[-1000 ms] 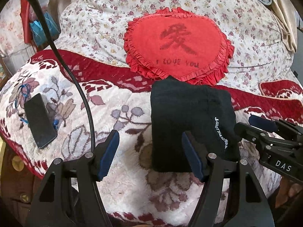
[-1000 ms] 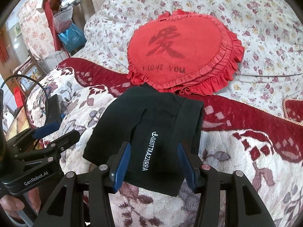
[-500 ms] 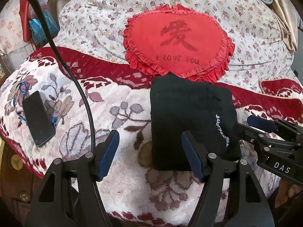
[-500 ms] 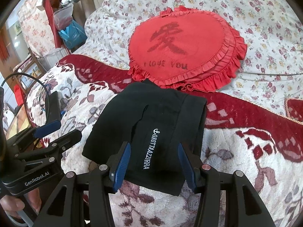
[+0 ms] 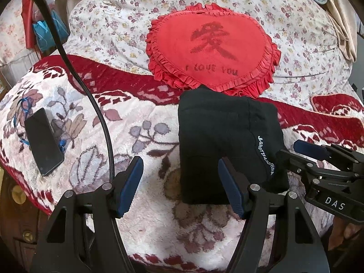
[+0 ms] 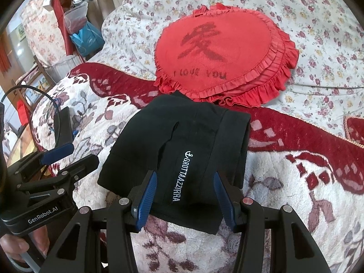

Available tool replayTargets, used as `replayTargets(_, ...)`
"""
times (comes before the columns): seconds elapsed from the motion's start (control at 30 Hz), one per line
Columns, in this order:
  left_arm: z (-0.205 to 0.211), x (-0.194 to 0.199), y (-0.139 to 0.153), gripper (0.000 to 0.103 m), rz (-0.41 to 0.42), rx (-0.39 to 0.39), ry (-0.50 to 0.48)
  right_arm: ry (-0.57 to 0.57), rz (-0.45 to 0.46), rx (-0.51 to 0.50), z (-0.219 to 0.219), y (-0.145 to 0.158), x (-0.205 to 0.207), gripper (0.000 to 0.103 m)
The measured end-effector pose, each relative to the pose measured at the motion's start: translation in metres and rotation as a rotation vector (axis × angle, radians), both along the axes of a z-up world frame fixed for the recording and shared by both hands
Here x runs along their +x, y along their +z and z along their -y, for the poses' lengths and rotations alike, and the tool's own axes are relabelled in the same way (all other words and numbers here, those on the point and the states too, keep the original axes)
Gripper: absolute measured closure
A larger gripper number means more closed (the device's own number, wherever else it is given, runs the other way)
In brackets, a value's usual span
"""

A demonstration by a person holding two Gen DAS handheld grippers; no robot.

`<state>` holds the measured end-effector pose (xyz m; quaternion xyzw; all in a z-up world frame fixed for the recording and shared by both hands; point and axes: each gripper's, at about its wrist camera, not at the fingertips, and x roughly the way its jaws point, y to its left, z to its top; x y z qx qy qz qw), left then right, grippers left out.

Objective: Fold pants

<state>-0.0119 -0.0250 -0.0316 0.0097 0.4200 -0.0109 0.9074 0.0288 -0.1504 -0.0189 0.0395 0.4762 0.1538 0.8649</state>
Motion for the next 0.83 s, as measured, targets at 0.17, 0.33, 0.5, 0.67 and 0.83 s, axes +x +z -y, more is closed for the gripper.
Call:
replayTargets(0.17,-0.001,0.0,0.0,0.034,-0.001,-0.001,0.0,0.013,-0.005,-0.007,-0.001,-0.001,0.001,0.053)
replayTargets(0.33,-0.002,0.0,0.0,0.034,0.002,-0.004,0.0,0.014,-0.005,-0.008,-0.001,-0.001,0.001,0.053)
replayTargets(0.5,0.002,-0.002,-0.001,0.035,0.01,0.002,0.002,0.016,-0.008,-0.01,-0.002,-0.001,0.001,0.053)
replayTargets(0.67,0.001,-0.002,0.001,0.034,0.017,-0.001,0.003,0.025,-0.007,-0.009,-0.001,0.0,0.0,0.053)
replayTargets(0.83,-0.005,0.0,0.002,0.035,0.017,0.002,0.004,-0.02,0.011,0.012,0.017,-0.001,0.003,0.053)
